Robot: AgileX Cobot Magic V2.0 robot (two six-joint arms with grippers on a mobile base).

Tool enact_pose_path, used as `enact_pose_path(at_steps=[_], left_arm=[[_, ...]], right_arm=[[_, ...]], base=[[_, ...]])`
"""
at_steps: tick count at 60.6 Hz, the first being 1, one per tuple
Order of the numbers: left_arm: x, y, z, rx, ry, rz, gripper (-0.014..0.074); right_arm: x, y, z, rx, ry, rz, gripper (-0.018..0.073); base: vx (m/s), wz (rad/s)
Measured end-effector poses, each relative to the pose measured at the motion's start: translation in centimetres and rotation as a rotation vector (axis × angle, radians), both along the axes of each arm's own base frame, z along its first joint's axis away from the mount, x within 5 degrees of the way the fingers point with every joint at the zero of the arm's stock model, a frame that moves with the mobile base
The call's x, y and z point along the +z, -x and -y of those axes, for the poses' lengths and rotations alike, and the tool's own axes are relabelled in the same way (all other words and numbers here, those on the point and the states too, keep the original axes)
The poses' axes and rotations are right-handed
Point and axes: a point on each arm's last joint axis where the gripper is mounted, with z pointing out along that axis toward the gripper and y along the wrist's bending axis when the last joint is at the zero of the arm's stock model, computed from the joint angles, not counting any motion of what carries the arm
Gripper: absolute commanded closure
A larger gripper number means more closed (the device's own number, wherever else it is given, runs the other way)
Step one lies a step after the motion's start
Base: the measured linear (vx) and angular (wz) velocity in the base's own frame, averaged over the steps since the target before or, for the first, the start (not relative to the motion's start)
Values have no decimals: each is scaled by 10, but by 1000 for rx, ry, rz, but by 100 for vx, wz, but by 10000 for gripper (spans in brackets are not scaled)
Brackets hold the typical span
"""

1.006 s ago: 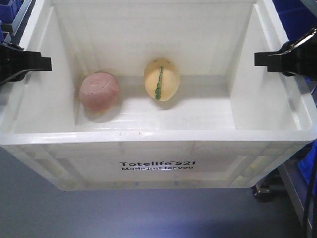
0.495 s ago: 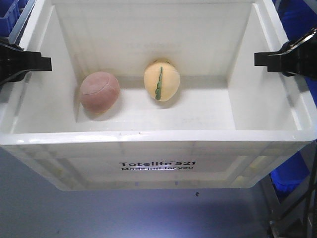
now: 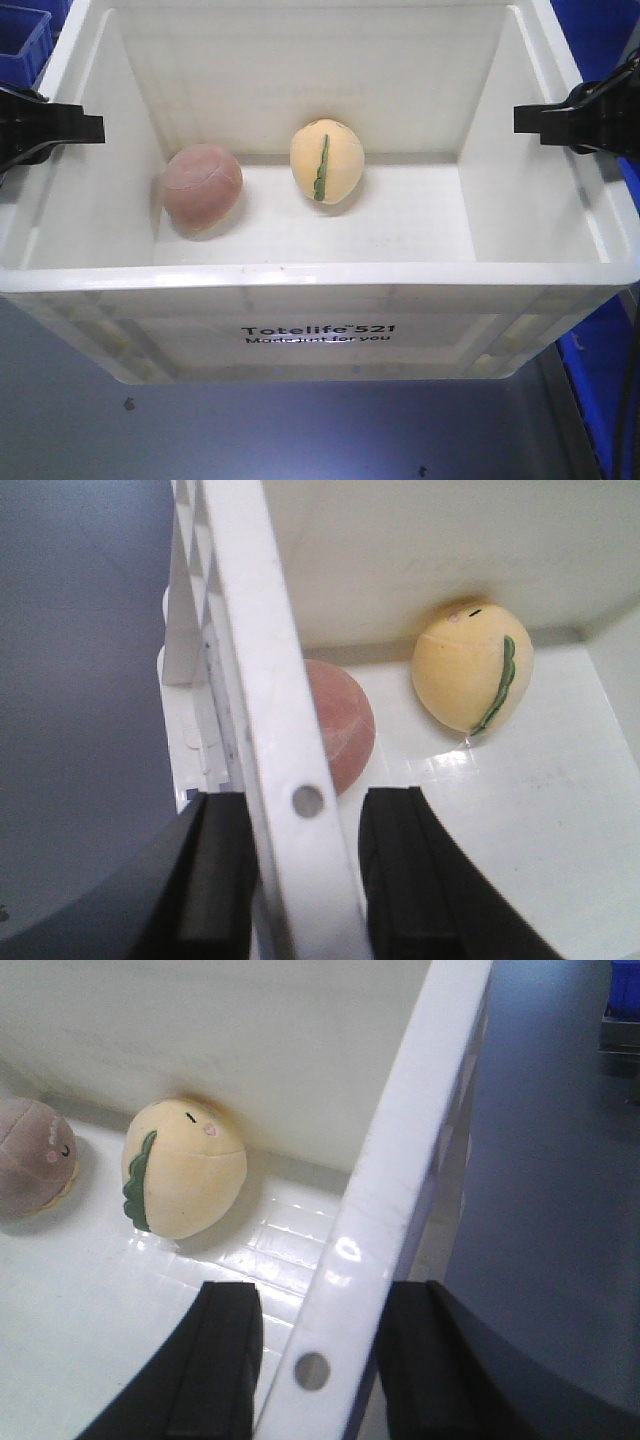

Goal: Place moving items into box and shelve

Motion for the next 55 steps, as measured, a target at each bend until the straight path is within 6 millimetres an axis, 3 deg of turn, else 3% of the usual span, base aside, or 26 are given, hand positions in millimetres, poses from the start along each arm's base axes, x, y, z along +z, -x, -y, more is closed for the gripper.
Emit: enact_pose_path(at_steps=[55], left_arm=[[0,0,0,0,0,0,603]], right_arm=[[0,0,0,0,1,0,565]], base=[[33,34]])
